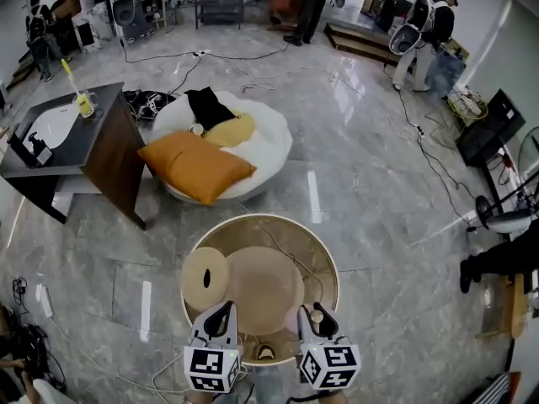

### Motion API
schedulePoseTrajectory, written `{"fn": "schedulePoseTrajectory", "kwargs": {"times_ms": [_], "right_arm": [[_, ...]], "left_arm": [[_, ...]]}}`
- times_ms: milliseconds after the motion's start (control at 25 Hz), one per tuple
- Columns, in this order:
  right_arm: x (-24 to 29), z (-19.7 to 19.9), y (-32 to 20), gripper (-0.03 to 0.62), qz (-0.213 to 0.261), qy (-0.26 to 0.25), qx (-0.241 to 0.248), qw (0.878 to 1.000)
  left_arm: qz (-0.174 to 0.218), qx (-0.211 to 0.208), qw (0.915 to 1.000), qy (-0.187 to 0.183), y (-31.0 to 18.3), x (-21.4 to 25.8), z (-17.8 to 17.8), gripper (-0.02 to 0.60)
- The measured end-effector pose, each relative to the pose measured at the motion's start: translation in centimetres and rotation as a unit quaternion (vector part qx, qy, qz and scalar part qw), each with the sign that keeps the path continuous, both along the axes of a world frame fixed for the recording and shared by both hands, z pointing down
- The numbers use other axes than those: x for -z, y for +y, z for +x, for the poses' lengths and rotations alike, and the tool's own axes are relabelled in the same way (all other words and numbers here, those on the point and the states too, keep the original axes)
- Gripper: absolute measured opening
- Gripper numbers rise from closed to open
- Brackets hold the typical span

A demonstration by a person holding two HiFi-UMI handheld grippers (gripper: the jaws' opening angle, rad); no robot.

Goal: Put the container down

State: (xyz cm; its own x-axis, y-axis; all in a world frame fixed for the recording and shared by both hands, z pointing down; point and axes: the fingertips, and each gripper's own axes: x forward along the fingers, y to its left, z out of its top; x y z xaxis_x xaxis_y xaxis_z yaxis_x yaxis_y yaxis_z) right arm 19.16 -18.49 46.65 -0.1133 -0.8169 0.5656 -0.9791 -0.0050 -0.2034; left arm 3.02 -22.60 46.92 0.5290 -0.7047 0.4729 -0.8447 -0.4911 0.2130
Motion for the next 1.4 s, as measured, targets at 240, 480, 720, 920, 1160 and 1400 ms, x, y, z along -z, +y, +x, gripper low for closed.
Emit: {"fn": "schedulePoseTrajectory", "kwargs": {"times_ms": [240, 480, 720, 920, 1160, 1400], "right_arm": [[-5.6, 0.1, 0.9, 0.130, -0.016, -0.003, -0.008, 1.000], [-10.9, 0.1, 2.2, 0.130, -0.030, -0.005, -0.011, 0.999], [-15.0, -0.2, 3.6, 0.130, -0.049, -0.001, -0.009, 0.999], [-16.9, 0.2, 4.1, 0.130, -0.059, 0.000, -0.015, 0.998], [-17.9, -0.2, 3.8, 0.130, -0.069, 0.008, 0.000, 0.998], [-18.7, -0.2, 3.0, 0.130, -0.072, 0.015, 0.004, 0.997]], "left_arm": [[-0.014, -0.016, 0.9997, -0.009, 0.9, -5.3, 0.6, -0.008], [-0.023, -0.012, 0.9996, -0.013, 1.8, -10.7, 0.4, -0.008], [-0.037, 0.001, 0.9993, -0.010, 2.6, -14.9, -0.7, -0.008], [-0.038, -0.010, 0.9992, -0.009, 3.1, -16.5, 0.0, -0.008], [-0.041, -0.006, 0.9991, -0.008, 3.1, -17.1, -0.2, -0.008], [-0.047, 0.000, 0.9989, -0.009, 3.3, -17.4, -0.8, -0.008]]}}
